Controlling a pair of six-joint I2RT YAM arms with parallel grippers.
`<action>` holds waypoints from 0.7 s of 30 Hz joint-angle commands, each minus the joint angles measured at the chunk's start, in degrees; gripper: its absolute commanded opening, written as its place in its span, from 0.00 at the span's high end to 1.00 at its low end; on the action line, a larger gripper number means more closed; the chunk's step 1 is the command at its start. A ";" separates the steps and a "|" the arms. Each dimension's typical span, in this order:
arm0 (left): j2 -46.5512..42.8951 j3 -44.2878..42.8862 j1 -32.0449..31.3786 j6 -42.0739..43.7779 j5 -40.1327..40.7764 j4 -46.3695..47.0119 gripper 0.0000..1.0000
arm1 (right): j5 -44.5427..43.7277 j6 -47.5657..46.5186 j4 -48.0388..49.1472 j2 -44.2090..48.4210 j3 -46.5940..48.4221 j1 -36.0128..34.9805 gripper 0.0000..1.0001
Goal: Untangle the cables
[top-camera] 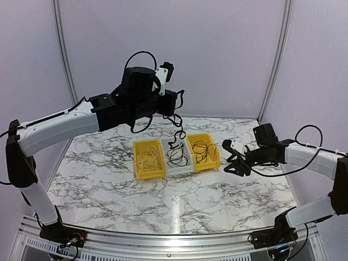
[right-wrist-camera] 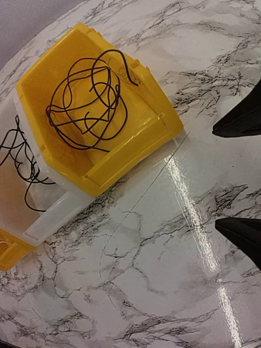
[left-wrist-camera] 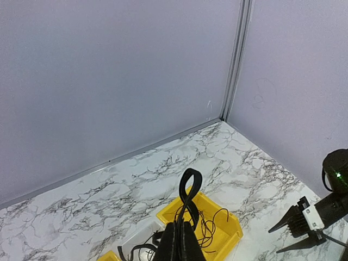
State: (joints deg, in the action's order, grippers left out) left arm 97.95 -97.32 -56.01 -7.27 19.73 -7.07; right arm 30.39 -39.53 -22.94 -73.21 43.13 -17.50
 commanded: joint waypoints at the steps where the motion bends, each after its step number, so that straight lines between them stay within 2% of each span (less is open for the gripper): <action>1: 3.41 1.67 1.78 -2.77 -3.80 1.61 1.00 | -0.87 -0.81 0.53 0.53 0.04 -0.52 0.49; 9: 7.69 4.88 3.57 -5.93 -7.88 2.76 1.00 | -1.09 -1.08 0.38 0.20 -0.07 -0.52 0.50; 21: 10.33 7.51 4.59 -6.80 -8.45 3.93 1.00 | -1.30 -1.16 0.23 -0.35 0.13 -0.61 0.49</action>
State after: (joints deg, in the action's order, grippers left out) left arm 106.48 -91.66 -52.29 -12.97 12.40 -5.45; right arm 29.43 -40.45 -22.96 -73.23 43.13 -17.52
